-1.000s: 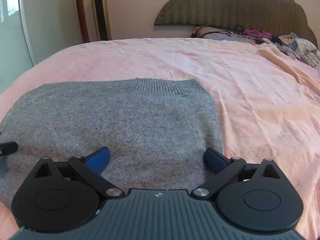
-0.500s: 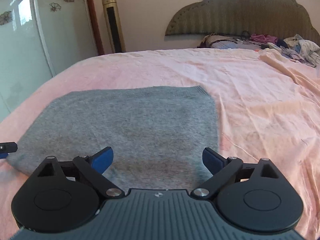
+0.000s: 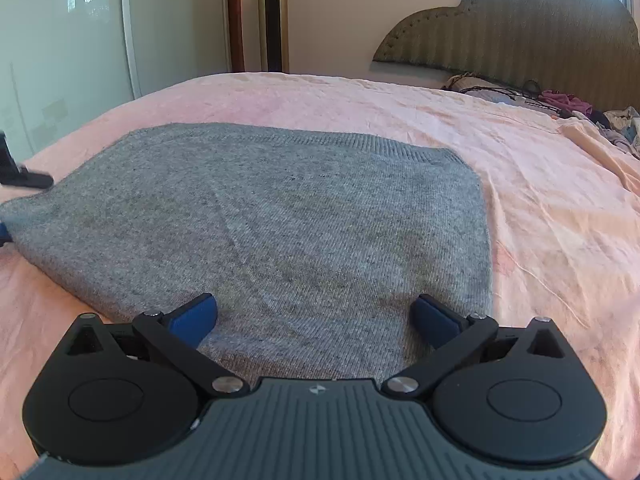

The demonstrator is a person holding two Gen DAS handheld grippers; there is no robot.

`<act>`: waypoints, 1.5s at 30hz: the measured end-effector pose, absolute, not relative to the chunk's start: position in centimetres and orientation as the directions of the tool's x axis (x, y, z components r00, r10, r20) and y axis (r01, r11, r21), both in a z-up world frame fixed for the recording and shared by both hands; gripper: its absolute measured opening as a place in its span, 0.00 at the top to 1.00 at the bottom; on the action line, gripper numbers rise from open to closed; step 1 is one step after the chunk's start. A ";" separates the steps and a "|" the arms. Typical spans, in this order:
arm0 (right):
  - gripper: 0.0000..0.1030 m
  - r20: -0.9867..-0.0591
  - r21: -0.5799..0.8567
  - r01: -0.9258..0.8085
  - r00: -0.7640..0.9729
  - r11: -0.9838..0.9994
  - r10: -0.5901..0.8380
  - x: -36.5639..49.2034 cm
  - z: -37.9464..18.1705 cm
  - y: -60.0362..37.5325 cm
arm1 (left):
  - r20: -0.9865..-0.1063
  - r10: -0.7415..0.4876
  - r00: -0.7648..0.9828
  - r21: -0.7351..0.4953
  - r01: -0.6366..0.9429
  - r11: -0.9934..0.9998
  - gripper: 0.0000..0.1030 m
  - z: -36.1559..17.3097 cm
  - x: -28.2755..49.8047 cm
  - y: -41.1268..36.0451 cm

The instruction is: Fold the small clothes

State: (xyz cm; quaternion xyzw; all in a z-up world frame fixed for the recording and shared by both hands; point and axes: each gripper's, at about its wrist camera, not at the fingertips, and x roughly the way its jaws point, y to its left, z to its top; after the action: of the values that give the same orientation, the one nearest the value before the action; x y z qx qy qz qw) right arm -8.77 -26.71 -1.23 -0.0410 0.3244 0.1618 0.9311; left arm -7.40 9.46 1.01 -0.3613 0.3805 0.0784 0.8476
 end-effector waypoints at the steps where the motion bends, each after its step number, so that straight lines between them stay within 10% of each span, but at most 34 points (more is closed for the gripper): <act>1: 0.00 -0.616 0.033 -0.328 0.737 0.944 0.278 -8.6 -1.3 -26.8 | -0.711 -0.107 0.695 -0.502 -0.394 0.770 0.95 1.6 -7.2 8.5; 6: 0.00 -0.607 0.245 -0.312 0.689 0.918 0.396 -7.5 0.7 -29.1 | -0.651 0.006 0.759 -0.190 -0.171 0.967 0.95 5.5 -6.7 1.1; 13: 0.00 -0.397 0.788 -0.259 0.480 0.558 0.782 1.7 2.7 -34.5 | -0.566 -0.213 0.796 0.094 0.319 0.943 0.95 6.1 -8.1 -12.6; 22: 0.04 -0.405 0.861 -0.159 0.359 0.483 0.841 6.4 -1.5 -33.6 | -0.640 -0.273 0.719 0.130 0.451 0.883 0.95 3.7 -9.2 -15.5; 26: 0.21 -0.427 0.847 -0.146 0.385 0.511 0.818 7.6 -1.4 -34.0 | -0.636 -0.301 0.710 0.133 0.485 0.864 0.95 3.7 -9.1 -16.2; 28: 0.47 -0.459 0.819 -0.159 0.393 0.551 0.797 8.2 -1.3 -34.2 | -0.627 -0.323 0.709 0.143 0.512 0.847 0.95 3.6 -9.1 -17.1; 29: 0.81 -0.505 0.779 -0.176 0.393 0.602 0.769 8.7 -1.2 -33.9 | -0.620 -0.338 0.708 0.146 0.527 0.837 0.95 3.8 -9.1 -17.6; 30: 0.83 -0.528 0.743 -0.206 0.405 0.637 0.747 8.7 -0.8 -33.7 | -0.610 -0.357 0.707 0.150 0.545 0.825 0.95 3.9 -9.1 -18.3; 40: 0.83 -0.570 0.640 -0.235 0.493 0.731 0.657 7.0 -0.8 -39.4 | -0.663 -0.473 0.580 0.028 0.651 0.759 0.93 2.1 -8.3 -20.5; 43: 0.55 -0.526 0.689 -0.201 0.523 0.697 0.671 6.4 -0.7 -40.4 | -0.671 -0.586 0.455 -0.106 0.723 0.683 0.87 3.7 -8.0 -16.6; 45: 0.27 -0.497 0.677 -0.201 0.585 0.708 0.641 5.8 0.3 -41.5 | -0.673 -0.613 0.414 -0.158 0.729 0.666 0.65 4.9 -8.1 -13.6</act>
State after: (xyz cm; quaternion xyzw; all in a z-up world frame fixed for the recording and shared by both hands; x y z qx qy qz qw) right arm 5.84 -41.49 0.33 0.2886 0.3808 0.2501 0.8421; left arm -8.07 -13.59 4.94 0.0797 0.3638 -0.4006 0.8371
